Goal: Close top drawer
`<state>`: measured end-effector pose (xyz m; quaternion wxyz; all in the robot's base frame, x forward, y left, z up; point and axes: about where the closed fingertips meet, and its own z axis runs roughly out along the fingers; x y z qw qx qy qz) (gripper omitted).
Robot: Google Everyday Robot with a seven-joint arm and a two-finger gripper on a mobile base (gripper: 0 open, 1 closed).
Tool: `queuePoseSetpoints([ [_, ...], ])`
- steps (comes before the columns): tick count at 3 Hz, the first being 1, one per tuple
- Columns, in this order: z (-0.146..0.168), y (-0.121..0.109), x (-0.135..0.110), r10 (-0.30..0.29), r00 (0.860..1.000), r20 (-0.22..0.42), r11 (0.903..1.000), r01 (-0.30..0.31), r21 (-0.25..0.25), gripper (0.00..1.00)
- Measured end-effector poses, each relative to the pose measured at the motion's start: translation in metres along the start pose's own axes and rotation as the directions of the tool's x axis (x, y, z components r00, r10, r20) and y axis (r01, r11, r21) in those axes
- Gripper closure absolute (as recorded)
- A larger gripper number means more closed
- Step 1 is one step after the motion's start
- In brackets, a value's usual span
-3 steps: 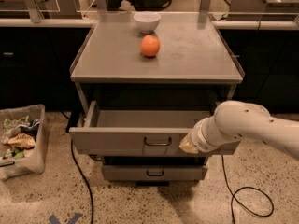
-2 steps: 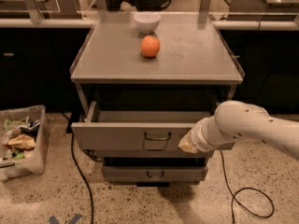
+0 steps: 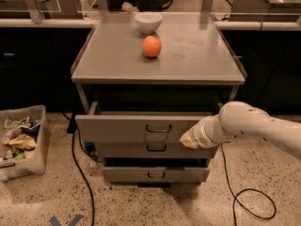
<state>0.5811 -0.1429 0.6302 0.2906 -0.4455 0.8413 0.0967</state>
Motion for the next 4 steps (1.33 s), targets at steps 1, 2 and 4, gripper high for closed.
queuePoseSetpoints([
  [1, -0.001, 0.002, -0.006, -0.033, 0.999, -0.006, 0.9993, 0.033, 0.016, 1.0],
  [2, -0.004, -0.014, -0.042, -0.081, 0.995, 0.054, 0.9931, 0.076, 0.089, 1.0],
  [4, 0.001, -0.038, -0.078, -0.102, 0.989, 0.105, 0.9766, 0.079, 0.2, 1.0],
])
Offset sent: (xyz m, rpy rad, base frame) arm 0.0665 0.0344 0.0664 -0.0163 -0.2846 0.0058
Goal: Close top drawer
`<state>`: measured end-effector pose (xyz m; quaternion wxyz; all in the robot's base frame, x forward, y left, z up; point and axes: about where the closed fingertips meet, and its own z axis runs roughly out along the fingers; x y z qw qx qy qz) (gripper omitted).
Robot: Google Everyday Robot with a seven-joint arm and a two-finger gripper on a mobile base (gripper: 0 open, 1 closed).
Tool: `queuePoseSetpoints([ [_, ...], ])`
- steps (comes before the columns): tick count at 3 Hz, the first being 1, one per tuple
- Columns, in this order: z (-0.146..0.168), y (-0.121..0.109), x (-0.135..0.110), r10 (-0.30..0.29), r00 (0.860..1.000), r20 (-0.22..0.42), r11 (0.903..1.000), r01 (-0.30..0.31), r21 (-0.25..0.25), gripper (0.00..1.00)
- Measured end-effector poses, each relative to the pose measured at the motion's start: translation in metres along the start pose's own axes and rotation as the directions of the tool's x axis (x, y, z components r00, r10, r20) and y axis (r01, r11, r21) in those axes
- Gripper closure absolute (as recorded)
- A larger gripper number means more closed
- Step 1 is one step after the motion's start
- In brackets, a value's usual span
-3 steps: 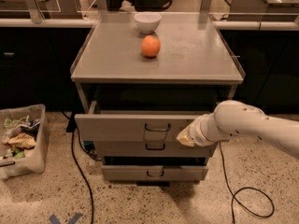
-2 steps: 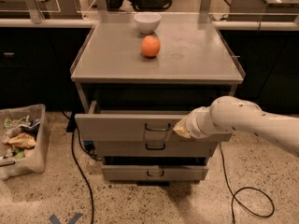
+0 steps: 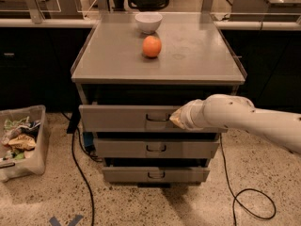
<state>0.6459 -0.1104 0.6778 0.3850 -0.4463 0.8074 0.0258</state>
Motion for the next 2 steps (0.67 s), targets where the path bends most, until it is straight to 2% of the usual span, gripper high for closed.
queuePoseSetpoints([
  [1, 0.0, 0.0, 0.0, 0.0, 1.0, 0.0, 1.0, 0.0, 0.0, 1.0],
  [2, 0.0, -0.0036, -0.0035, -0.016, 1.0, -0.005, 0.9996, 0.016, 0.022, 1.0],
])
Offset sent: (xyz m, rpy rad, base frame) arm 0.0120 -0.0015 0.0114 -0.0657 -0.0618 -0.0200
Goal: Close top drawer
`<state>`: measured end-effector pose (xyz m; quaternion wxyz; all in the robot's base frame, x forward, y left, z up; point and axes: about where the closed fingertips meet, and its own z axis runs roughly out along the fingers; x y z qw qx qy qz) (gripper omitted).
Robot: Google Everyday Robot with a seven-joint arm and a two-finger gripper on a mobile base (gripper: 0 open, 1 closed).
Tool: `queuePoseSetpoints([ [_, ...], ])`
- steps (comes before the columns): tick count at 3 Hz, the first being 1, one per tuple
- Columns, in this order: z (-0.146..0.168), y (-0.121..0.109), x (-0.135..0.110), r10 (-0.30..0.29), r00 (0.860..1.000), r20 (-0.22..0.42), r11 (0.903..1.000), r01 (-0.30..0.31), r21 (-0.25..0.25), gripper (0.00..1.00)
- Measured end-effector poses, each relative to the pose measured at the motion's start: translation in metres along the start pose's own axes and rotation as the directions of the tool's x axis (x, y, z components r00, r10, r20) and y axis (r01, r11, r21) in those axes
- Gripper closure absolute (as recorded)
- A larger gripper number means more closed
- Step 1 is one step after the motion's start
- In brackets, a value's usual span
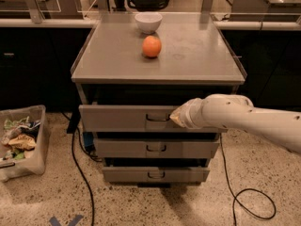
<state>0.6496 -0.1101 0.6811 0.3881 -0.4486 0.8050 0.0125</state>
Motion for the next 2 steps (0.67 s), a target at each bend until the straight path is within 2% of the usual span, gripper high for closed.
queuePoseSetpoints([
  [1, -0.0046, -0.0332, -0.0167, -0.026, 0.999, 0.027, 0.9935, 0.023, 0.112, 1.0],
  [2, -0.0046, -0.0332, -0.0167, -0.026, 0.999, 0.027, 0.9935, 0.023, 0.112, 1.0],
])
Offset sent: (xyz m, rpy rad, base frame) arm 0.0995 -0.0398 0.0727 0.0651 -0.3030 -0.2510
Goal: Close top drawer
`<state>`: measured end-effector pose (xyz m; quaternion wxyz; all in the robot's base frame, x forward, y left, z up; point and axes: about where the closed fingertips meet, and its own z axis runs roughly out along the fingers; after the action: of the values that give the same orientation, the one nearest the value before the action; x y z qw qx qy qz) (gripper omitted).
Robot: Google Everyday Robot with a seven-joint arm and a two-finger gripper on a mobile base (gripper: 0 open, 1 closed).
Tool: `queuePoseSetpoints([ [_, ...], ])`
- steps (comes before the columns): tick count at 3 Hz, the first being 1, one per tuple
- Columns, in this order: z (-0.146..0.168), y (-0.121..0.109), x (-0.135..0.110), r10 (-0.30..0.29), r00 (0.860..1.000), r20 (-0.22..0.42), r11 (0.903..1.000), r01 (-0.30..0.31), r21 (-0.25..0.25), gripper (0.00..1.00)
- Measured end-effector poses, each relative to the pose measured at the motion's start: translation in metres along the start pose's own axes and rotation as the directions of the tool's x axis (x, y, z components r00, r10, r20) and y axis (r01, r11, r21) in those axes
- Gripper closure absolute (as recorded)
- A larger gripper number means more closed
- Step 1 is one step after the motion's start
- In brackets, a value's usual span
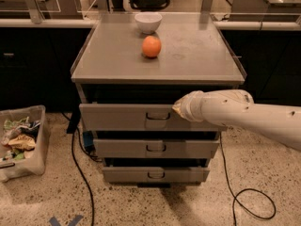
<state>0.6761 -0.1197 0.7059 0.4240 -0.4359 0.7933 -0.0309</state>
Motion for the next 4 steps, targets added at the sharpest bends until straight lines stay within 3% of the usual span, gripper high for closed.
queuePoseSetpoints([
  [2, -0.004, 0.05, 0.005, -0.006, 1.0, -0.026, 0.9973, 0.004, -0.074, 1.0],
  [4, 0.014, 0.055, 0.013, -0.035, 0.999, -0.029, 0.9976, 0.034, -0.061, 1.0],
])
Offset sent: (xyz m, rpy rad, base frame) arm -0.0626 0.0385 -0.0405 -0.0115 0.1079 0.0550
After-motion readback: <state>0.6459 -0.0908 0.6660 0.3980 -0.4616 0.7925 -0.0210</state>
